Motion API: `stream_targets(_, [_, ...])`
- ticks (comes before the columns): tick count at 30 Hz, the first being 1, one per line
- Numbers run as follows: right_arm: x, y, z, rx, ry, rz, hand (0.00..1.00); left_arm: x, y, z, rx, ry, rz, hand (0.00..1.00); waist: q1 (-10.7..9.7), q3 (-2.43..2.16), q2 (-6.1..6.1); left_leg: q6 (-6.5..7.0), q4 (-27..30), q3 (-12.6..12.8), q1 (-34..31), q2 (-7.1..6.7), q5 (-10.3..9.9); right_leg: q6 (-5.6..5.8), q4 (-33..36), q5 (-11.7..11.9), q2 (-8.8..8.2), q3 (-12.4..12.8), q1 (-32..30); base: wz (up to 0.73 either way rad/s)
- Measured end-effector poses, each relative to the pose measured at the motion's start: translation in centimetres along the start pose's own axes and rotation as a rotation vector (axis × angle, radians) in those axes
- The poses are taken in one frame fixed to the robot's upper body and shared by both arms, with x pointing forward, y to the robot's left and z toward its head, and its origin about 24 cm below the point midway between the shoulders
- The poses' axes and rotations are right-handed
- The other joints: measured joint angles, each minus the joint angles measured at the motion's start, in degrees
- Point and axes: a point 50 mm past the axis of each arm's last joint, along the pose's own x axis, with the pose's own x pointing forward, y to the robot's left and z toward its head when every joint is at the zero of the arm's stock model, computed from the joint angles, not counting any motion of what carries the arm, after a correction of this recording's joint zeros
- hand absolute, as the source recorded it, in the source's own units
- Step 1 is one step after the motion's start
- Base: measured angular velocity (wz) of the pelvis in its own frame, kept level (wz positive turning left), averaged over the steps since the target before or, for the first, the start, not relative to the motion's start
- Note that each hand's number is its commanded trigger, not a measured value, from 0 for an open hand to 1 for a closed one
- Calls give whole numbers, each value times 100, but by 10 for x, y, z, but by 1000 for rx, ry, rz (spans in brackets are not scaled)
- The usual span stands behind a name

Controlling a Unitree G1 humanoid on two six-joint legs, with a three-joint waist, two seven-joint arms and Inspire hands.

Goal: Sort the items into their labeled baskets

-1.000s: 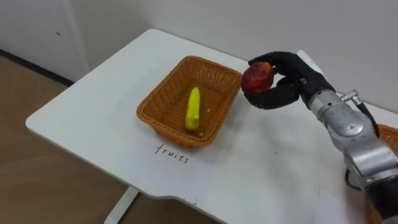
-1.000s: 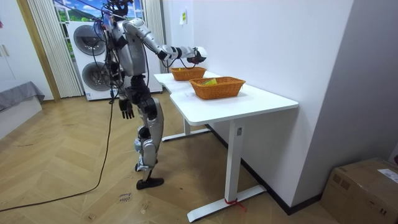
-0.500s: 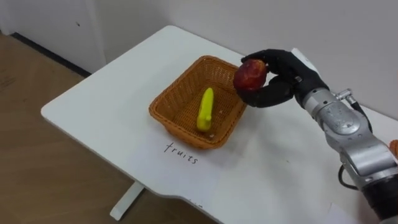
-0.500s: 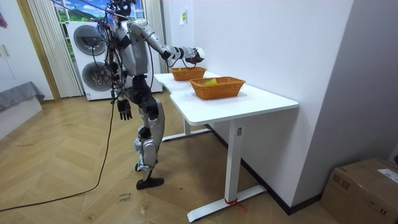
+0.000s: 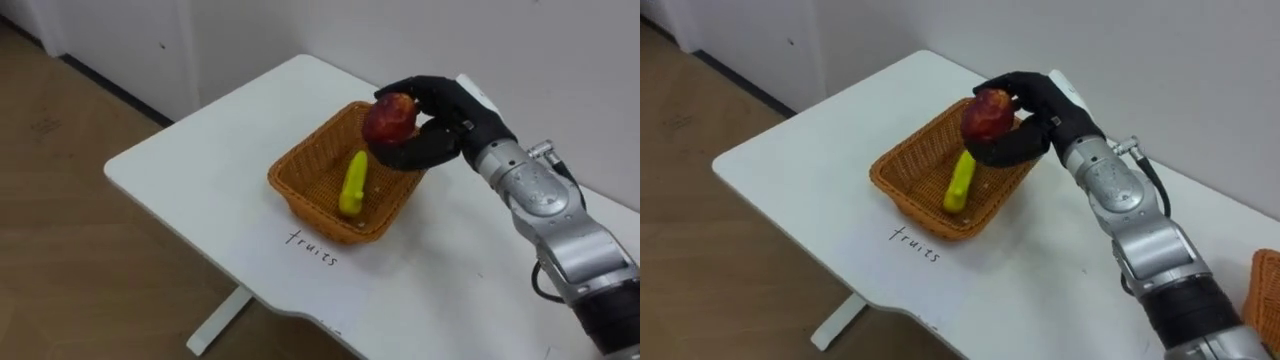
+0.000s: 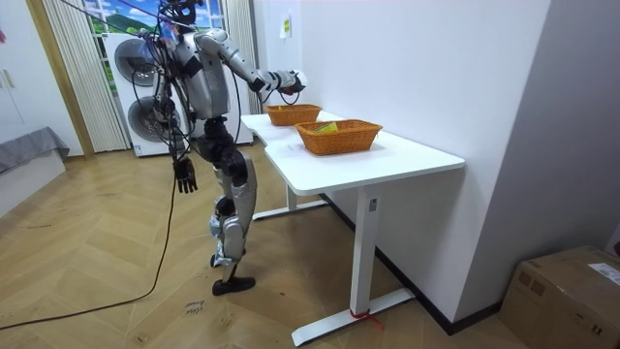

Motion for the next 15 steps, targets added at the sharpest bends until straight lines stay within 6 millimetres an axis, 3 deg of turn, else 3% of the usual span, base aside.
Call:
stream_targets(9, [0,13,-20,-7,84,57,100,-1,-2,-12,-2,39,-6,0,77,-4,23,18,78,-126,-5,-61,-12,27,7,-44,-21,-40,59,7])
stream_targets(15, [0,17,-20,-7,86,73,100,-1,-1,-12,2,36,1,0,60,-11,22,25,113,-121,11,-71,-16,30,21,-44,-1,-56,95,1])
